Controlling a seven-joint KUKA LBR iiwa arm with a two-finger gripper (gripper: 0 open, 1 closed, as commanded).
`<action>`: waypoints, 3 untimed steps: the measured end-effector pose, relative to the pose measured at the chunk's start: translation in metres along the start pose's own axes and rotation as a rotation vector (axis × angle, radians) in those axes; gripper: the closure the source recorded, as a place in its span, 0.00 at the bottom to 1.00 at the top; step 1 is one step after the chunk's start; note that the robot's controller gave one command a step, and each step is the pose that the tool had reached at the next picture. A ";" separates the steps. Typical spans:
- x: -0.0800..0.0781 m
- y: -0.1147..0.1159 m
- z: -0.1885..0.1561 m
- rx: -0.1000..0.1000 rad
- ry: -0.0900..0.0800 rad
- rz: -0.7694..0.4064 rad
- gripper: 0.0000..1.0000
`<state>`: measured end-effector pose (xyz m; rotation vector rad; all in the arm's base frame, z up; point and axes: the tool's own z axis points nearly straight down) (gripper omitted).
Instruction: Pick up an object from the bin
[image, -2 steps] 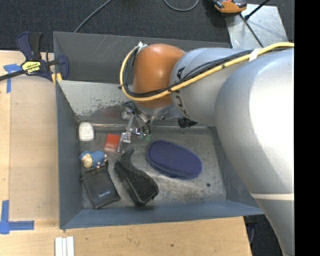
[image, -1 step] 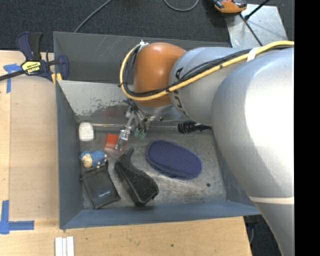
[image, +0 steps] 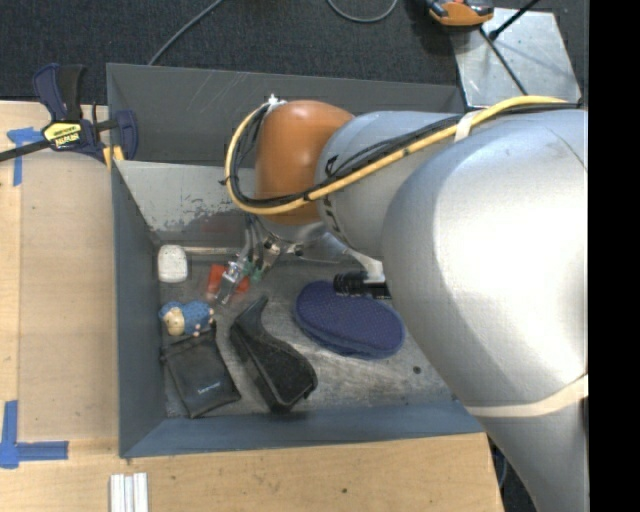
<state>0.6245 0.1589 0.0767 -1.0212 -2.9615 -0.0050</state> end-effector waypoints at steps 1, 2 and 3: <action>0.010 -0.002 0.002 -0.008 -0.015 0.057 0.00; 0.007 -0.001 -0.001 -0.013 -0.025 0.057 1.00; 0.006 0.000 -0.102 -0.009 -0.016 0.054 1.00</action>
Offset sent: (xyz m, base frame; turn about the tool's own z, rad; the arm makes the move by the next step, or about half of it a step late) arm -0.0125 0.0050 -0.0067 0.0590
